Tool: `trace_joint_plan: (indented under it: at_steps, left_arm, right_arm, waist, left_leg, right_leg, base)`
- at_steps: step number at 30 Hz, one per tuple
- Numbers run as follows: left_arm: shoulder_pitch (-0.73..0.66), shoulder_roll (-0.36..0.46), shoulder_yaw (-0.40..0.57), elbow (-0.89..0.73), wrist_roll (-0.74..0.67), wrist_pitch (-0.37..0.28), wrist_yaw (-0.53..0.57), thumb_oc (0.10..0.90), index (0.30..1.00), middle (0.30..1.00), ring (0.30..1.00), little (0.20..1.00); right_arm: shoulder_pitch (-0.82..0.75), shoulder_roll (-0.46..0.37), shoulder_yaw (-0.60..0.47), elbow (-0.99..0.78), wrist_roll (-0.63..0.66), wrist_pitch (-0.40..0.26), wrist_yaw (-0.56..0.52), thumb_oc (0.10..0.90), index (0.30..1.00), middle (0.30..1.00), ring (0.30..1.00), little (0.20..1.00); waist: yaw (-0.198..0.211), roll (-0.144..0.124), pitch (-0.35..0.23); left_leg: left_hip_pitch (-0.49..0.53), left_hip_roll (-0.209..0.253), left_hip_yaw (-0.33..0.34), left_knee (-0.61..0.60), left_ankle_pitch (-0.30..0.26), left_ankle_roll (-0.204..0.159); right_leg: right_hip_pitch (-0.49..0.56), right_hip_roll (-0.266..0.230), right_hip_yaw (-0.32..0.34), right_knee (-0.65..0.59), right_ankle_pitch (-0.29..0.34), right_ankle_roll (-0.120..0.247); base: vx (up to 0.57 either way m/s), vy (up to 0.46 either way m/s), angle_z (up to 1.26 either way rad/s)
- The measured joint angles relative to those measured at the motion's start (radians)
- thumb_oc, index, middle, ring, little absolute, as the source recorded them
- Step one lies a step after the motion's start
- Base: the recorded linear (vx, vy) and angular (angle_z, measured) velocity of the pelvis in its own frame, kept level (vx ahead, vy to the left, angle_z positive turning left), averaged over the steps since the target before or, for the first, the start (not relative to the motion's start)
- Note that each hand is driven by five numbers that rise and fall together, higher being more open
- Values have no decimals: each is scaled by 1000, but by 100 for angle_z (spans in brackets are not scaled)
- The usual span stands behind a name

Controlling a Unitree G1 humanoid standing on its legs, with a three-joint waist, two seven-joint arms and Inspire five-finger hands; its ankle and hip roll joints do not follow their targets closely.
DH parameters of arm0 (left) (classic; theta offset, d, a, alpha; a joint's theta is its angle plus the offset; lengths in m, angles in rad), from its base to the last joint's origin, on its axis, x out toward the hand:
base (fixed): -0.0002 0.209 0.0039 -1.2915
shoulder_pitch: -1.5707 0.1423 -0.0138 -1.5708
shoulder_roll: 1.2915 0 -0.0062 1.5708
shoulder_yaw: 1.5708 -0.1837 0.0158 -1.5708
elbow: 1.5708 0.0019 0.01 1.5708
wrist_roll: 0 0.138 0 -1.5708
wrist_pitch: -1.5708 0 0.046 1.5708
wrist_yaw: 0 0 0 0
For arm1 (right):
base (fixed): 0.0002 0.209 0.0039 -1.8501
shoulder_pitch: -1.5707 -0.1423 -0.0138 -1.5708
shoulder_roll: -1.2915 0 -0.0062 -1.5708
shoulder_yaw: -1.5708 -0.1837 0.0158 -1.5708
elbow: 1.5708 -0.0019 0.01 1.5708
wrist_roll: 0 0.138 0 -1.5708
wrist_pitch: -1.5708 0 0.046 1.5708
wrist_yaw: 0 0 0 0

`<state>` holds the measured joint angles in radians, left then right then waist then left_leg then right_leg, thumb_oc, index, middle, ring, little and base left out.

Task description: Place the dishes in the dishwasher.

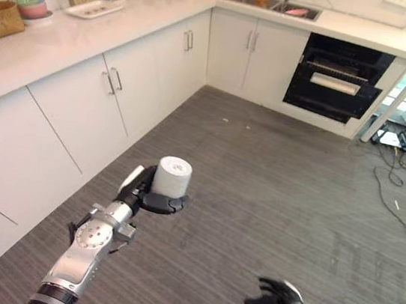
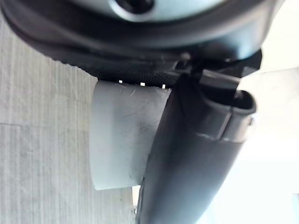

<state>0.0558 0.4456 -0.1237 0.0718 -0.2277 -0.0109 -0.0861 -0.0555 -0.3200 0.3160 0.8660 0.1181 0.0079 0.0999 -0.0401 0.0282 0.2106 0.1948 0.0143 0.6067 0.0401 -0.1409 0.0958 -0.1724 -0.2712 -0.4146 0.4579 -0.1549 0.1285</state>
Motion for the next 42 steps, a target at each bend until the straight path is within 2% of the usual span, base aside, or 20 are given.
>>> trace_joint_plan:
  at_steps: [6,8,10,12,14,15,17,19,22,25,26,27,28,30,32,34,35,37,39,42]
  left_arm:
    - [-48,-9,-28,17,3,-1,-8,400,300,300,300,300]
    - [-49,-36,-34,18,4,3,-8,400,300,300,300,300]
    - [-53,-59,-51,18,3,0,-5,400,300,300,300,300]
    - [-88,-76,-78,60,3,1,1,400,300,300,300,300]
    - [-81,-97,-77,70,1,0,6,400,300,300,300,300]
    - [-81,-94,-73,70,1,-2,10,400,300,300,300,300]
    - [-108,-68,-76,67,-2,-8,21,400,300,300,300,300]
    - [-127,-40,-79,65,-3,-11,22,400,300,300,300,300]
    - [-65,7,-73,27,-3,-13,29,400,300,300,300,300]
    - [-21,19,-74,47,-3,-11,35,400,300,300,300,300]
    - [28,16,-71,57,-3,-21,40,400,300,300,300,300]
    - [46,18,-67,72,-2,-16,39,400,300,300,300,300]
    - [96,35,-41,83,3,12,53,400,300,300,300,300]
    - [113,54,-19,77,4,17,53,400,300,300,300,300]
    - [82,44,-21,70,4,17,52,400,300,300,300,300]
    - [5,27,-53,69,4,7,45,400,300,300,300,300]
    - [-27,33,-51,48,5,0,38,400,300,300,300,300]
    - [-41,26,-54,43,8,-3,40,400,300,300,300,300]
    - [-40,32,-43,24,18,-6,42,400,300,300,300,300]
    - [-41,30,-17,15,23,-7,50,400,300,300,300,300]
  right_arm:
    - [11,1,-22,-148,2,-13,-9,800,900,900,900,900]
    - [22,-21,-30,-167,2,-4,-10,800,900,900,900,900]
    - [29,-41,-30,-165,2,-4,-16,800,900,900,900,900]
    - [43,-37,-63,-146,8,0,-22,800,900,900,900,900]
    - [75,-52,-88,-147,45,-1,-28,800,900,900,900,900]
    - [78,-53,-99,-150,48,-1,-29,800,900,900,900,900]
    - [83,-65,-116,-172,79,-4,-52,800,900,900,900,900]
    - [78,-47,-138,-176,81,-4,-61,800,900,900,900,900]
    - [67,-21,-134,-202,81,-12,-71,800,900,900,900,900]
    - [63,-27,-111,-235,82,-34,-71,800,900,900,900,900]
    - [63,-53,-85,-259,83,-41,-72,800,900,900,900,900]
    - [50,-63,-53,-261,84,-45,-66,800,900,900,900,900]
    - [57,-2,-34,-252,86,-39,-45,800,900,900,900,900]
    - [100,49,-17,-261,101,-39,-28,800,900,900,900,900]
    - [94,46,-20,-280,103,-41,-22,800,900,900,900,900]
    - [97,29,-32,-292,100,-39,-22,800,900,900,900,900]
    - [94,32,-19,-304,84,-30,-17,800,900,900,900,900]
    - [90,27,-20,-314,78,-30,-8,800,900,900,900,900]
    - [80,2,-17,-381,77,-28,2,800,900,900,900,900]
    - [56,-11,-21,-435,78,-28,10,800,900,900,900,900]
  waist:
    - [-69,-28,19]
    - [-71,7,13]
    - [-75,52,1]
    - [-86,55,0]
    - [-88,59,-8]
    - [-86,58,-7]
    - [-73,66,-28]
    - [-51,-7,-28]
    - [7,-99,-34]
    - [11,-70,-52]
    - [21,-16,-83]
    - [34,-12,-69]
    - [34,-33,-65]
    - [37,-78,-74]
    - [39,-62,-66]
    - [14,-23,-52]
    - [3,-29,-41]
    - [-15,-13,-30]
    - [-11,61,-15]
    - [-21,83,-7]
  left_leg:
    - [56,-122,-104,-18,-76,-33]
    - [105,-128,-115,-9,-110,-53]
    - [121,-105,-128,19,-120,-72]
    - [88,-48,-160,300,-106,-176]
    - [60,10,-156,534,66,-352]
    - [48,37,-152,603,133,-354]
    - [-60,136,-122,829,125,-352]
    - [-198,142,-125,883,68,-334]
    - [-324,141,-100,479,33,-191]
    - [-342,181,-162,114,181,-199]
    - [-313,177,-322,-145,230,-228]
    - [-276,167,-383,-133,298,-204]
    - [-216,145,-322,-91,343,-201]
    - [-131,89,-249,-100,312,-182]
    - [-91,47,-208,-107,257,-159]
    - [-77,14,-223,-103,260,-101]
    - [-56,-17,-224,-72,181,-77]
    - [-1,-43,-204,-47,146,-60]
    - [49,-30,-155,-80,111,-62]
    - [66,-25,-152,-112,97,-72]
  right_leg:
    - [-158,52,-137,-250,103,19]
    - [-118,58,-187,-237,131,-90]
    - [-104,60,-200,-197,145,-118]
    - [-28,52,-116,-188,163,-231]
    - [76,72,-111,-170,139,-220]
    - [104,80,-112,-163,113,-206]
    - [179,119,-61,-230,72,-192]
    - [267,114,-11,-338,74,-191]
    - [392,103,61,-480,130,-116]
    - [440,107,64,-478,87,-54]
    - [438,116,123,-475,79,-32]
    - [445,81,158,-444,39,39]
    - [471,74,138,-420,6,29]
    - [506,102,58,-430,34,0]
    - [464,31,37,-320,52,31]
    - [262,-110,5,127,48,72]
    - [168,-151,48,300,124,87]
    - [98,-241,95,491,189,111]
    - [12,-257,-27,529,132,96]
    - [-45,-235,-192,394,50,52]
  base:
    - [420,-92,70]
    - [530,-177,36]
    - [564,-228,25]
    - [582,-302,36]
    - [565,-325,-13]
    - [533,-333,-46]
    - [471,-266,-58]
    - [506,-84,-51]
    - [356,50,-104]
    - [433,89,-113]
    - [412,51,-192]
    - [731,187,-237]
    - [695,260,-182]
    - [663,345,-122]
    - [515,344,-66]
    - [355,293,33]
    - [425,300,42]
    - [450,233,20]
    - [391,80,-26]
    - [294,-139,-18]
